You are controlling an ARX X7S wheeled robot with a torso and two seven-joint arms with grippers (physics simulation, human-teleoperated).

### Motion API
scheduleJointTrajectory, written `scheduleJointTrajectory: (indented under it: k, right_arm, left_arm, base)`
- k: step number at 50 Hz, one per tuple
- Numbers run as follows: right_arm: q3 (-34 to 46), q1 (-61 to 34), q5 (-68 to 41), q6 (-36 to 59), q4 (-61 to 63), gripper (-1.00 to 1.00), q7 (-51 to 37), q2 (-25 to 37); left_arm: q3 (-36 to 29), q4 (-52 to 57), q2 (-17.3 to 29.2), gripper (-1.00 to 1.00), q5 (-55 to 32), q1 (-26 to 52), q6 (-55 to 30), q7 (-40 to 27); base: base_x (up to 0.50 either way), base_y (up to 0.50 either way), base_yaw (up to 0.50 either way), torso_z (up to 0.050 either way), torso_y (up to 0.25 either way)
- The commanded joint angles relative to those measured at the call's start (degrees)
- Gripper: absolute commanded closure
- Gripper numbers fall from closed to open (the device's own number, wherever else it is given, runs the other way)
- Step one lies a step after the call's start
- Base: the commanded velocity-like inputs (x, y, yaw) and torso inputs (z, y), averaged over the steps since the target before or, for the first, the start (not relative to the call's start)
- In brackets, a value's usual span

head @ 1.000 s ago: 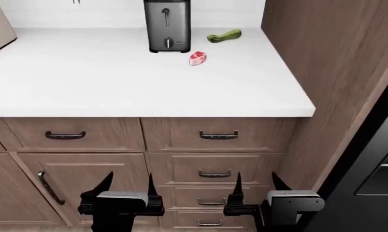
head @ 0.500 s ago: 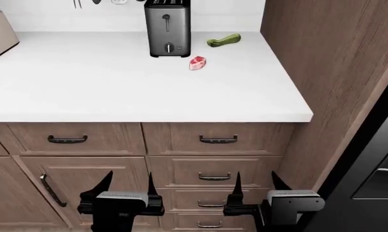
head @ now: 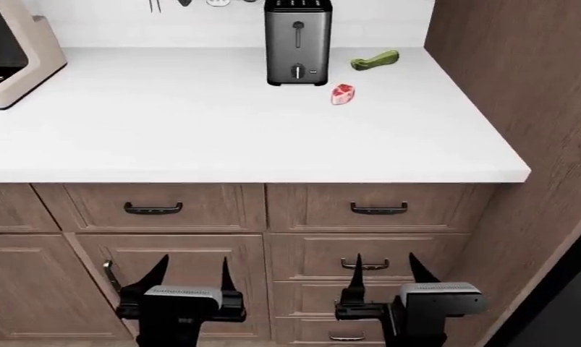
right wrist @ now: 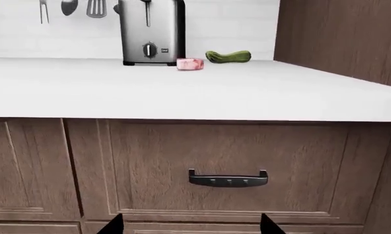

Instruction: Pick the pork loin from the counter and place it in the cabinet.

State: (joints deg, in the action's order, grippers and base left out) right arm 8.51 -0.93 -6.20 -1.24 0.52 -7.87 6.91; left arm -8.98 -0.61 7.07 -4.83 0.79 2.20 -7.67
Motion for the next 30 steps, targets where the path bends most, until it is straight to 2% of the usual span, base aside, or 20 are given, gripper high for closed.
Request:
scheduleJointTrajectory:
  k: [1, 6, 13, 17, 23, 30]
  right_arm:
    - [0.44, -0.6, -1.0, -0.31, -0.99, -1.0, -0.23, 0.51]
    - [0.81, 0.44, -1.69, 1.13, 5.34, -1.0, -0.29, 1.29]
    - [1.97, 1.19, -0.29, 14.07, 31.2, -1.0, -2.18, 4.8]
    - [3.47, -0.99, 0.46, 21.04, 41.57, -1.0, -2.56, 5.62]
    - [4.75, -1.5, 0.67, 24.45, 47.75, -1.0, -2.68, 6.17]
    - [4.38, -0.95, 0.17, 25.26, 49.15, -1.0, -3.22, 6.42]
  left_arm:
    - [-0.71, -0.49, 0.3, -1.0, -0.55, 0.34, 0.13, -0.55]
    - [-0.42, 4.52, 0.86, -1.0, 0.09, 0.07, -2.5, -2.26]
    - [3.07, 29.01, 2.57, -1.0, 0.14, -0.14, -13.56, -6.64]
    - [4.69, 37.49, 3.68, -1.0, -1.66, 1.67, -19.04, -6.88]
    - [5.14, 40.86, 4.8, -1.0, -2.3, 1.86, -18.33, -6.42]
    - [5.0, 41.1, 5.71, -1.0, -3.27, 1.23, -15.9, -5.24]
  base:
    - [0.0, 0.0, 0.0, 0.0, 0.0]
    - [0.0, 0.0, 0.0, 0.0, 0.0]
    - [0.0, 0.0, 0.0, 0.0, 0.0]
    - [0.0, 0.0, 0.0, 0.0, 0.0]
    - [0.0, 0.0, 0.0, 0.0, 0.0]
    - [0.0, 0.0, 0.0, 0.0, 0.0]
